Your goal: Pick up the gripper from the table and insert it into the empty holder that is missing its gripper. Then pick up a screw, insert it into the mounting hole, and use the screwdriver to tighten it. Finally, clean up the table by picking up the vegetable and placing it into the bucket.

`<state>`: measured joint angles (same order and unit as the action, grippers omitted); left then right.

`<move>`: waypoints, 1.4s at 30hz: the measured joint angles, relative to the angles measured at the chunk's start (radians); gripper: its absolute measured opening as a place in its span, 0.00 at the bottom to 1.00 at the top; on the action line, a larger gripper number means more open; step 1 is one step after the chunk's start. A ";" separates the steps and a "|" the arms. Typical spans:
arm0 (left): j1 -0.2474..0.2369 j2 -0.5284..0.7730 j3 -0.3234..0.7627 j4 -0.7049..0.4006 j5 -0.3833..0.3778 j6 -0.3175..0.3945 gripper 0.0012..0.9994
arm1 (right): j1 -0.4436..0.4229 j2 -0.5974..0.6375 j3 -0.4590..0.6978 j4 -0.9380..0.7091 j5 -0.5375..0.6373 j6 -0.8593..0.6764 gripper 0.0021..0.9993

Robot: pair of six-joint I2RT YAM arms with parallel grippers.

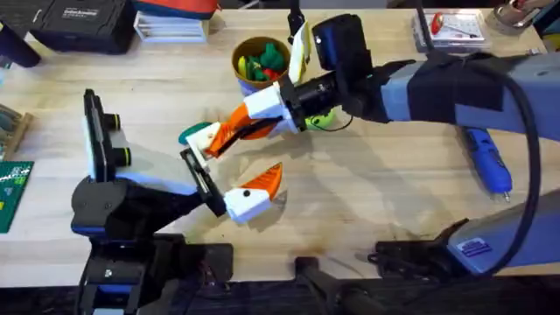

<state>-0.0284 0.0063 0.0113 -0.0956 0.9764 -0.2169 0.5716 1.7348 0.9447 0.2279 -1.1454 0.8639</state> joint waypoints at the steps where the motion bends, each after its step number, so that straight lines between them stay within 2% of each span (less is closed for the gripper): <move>1: 0.000 0.000 0.000 0.000 0.000 0.000 0.99 | 0.000 0.000 0.000 0.000 0.000 0.000 0.27; 4: 0.000 0.000 0.000 -0.001 0.000 -0.001 0.99 | -0.003 0.000 0.000 0.004 -0.008 0.005 0.04; 6: 0.000 0.000 0.000 -0.001 0.000 -0.001 0.99 | -0.005 0.000 0.000 0.004 -0.015 0.010 0.01; 20: 0.000 0.000 0.000 0.000 -0.009 -0.003 0.99 | 0.003 0.000 0.000 0.022 0.010 0.095 0.01; 27: 0.005 0.000 0.000 0.006 -0.065 0.003 0.99 | 0.031 0.000 0.000 0.117 0.084 0.152 0.01; 42: 0.006 0.000 0.000 0.019 -0.147 -0.011 0.99 | 0.062 0.000 0.001 0.146 0.174 0.184 0.01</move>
<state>-0.0227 0.0063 0.0111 -0.0762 0.8292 -0.2274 0.6333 1.7344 0.9455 0.3739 -0.9719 1.0482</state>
